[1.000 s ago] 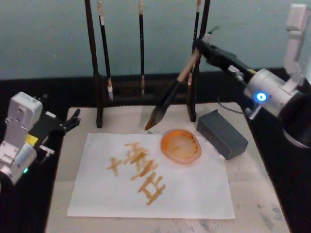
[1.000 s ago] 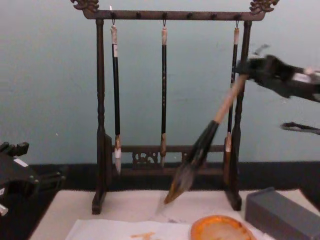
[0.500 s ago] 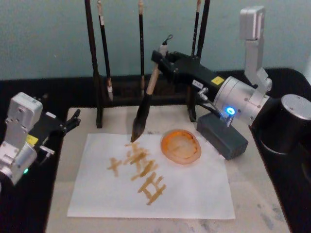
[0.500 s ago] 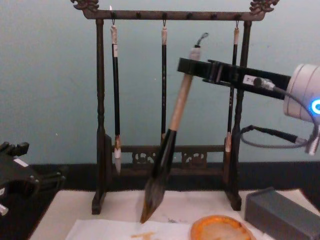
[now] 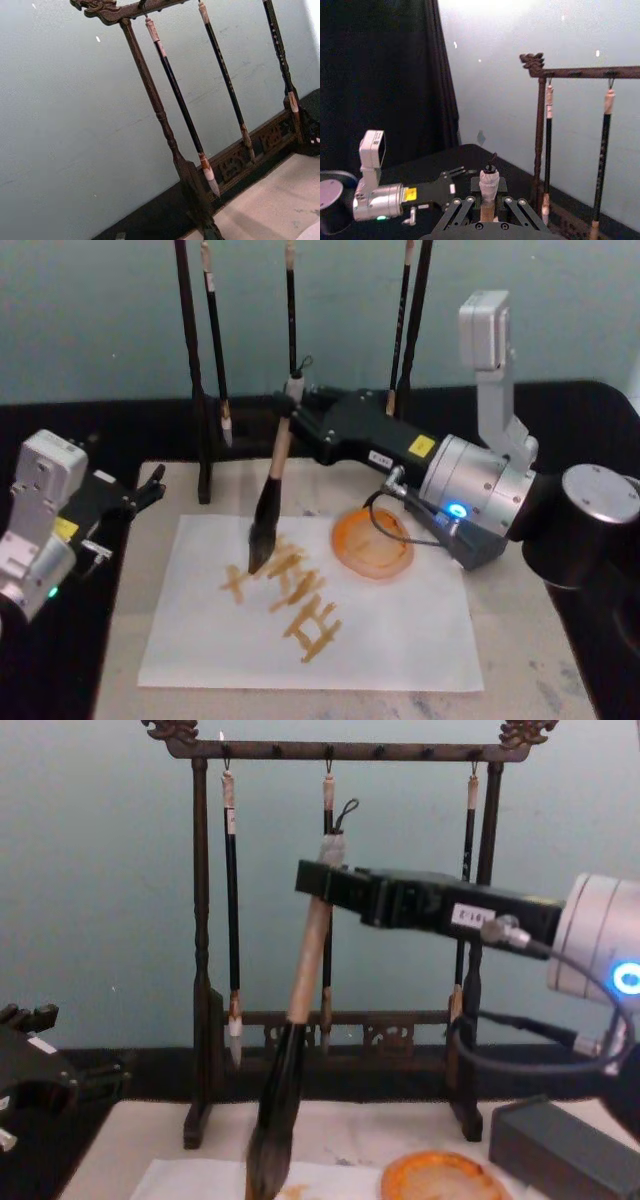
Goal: Pick up the brush from the inkstone, write on the paper, then place the brush back to its original position.
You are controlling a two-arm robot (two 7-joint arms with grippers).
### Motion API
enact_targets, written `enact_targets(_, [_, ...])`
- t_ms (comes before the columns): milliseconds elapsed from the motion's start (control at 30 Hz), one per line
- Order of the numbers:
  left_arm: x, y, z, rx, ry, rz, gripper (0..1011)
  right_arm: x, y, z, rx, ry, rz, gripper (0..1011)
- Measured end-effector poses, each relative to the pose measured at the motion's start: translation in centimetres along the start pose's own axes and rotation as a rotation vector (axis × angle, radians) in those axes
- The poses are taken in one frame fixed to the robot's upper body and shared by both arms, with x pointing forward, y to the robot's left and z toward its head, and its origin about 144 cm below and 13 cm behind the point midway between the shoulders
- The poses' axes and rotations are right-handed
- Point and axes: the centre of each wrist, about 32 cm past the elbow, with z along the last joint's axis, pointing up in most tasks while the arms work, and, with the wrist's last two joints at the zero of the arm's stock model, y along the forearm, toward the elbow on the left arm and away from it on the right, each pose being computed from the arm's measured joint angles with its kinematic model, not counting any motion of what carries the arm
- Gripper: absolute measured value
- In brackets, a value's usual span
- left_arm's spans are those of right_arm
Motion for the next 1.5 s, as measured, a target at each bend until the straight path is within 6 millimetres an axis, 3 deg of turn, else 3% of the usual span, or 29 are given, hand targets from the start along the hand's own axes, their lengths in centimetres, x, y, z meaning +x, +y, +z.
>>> enact_targets(600, [0.0,0.0,0.0,0.000,0.000,0.000,1010,-0.7,0.0,-1.5,-0.055,-0.023,-0.001,175])
enact_targets(1500, [0.0,0.0,0.0,0.000,0.000,0.000,1010,1.0,-0.4,-1.8,-0.058,-0.055,-0.127,175])
